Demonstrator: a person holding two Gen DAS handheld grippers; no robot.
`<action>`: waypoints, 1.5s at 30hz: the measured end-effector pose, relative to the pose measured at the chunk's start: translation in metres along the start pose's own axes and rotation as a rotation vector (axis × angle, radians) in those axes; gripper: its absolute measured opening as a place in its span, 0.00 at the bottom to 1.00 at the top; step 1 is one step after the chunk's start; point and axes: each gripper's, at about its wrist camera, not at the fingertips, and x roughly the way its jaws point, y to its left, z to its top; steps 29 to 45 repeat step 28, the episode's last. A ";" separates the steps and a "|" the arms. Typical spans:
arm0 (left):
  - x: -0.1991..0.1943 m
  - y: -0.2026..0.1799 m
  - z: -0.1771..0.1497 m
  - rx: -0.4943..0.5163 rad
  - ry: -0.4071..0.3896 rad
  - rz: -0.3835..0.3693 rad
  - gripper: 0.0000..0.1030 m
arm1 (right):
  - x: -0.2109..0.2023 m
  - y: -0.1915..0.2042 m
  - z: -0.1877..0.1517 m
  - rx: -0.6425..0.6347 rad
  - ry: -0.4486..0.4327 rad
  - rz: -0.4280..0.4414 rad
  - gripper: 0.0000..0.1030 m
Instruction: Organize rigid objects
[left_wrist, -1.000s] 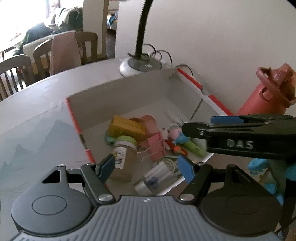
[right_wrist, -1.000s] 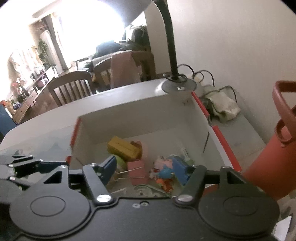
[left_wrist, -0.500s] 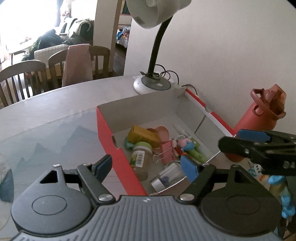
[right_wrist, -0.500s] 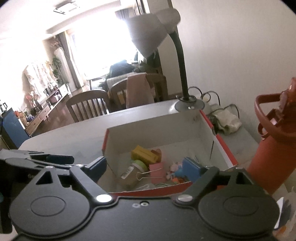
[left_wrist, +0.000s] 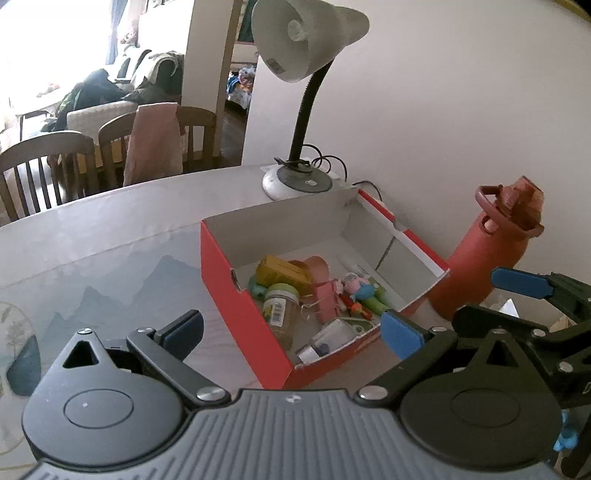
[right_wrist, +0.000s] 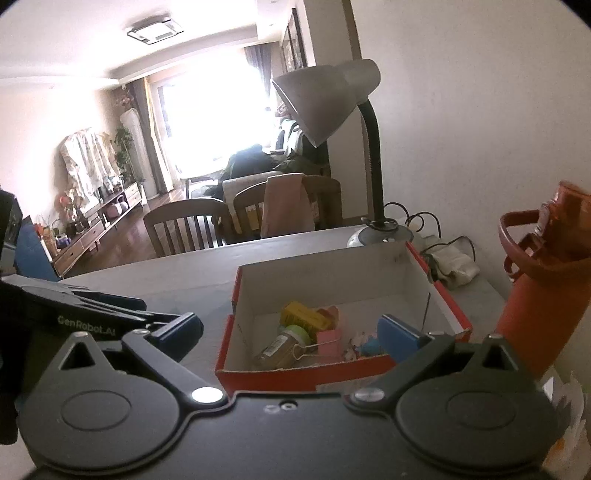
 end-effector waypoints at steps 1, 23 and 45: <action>-0.002 -0.001 -0.001 0.005 -0.003 0.001 1.00 | -0.001 0.000 -0.001 0.004 -0.003 -0.004 0.99; -0.024 -0.020 -0.016 0.105 -0.038 0.005 1.00 | -0.022 0.006 -0.016 0.059 -0.001 -0.031 0.99; -0.022 -0.018 -0.017 0.102 -0.032 0.014 1.00 | -0.022 0.007 -0.017 0.058 0.002 -0.034 0.99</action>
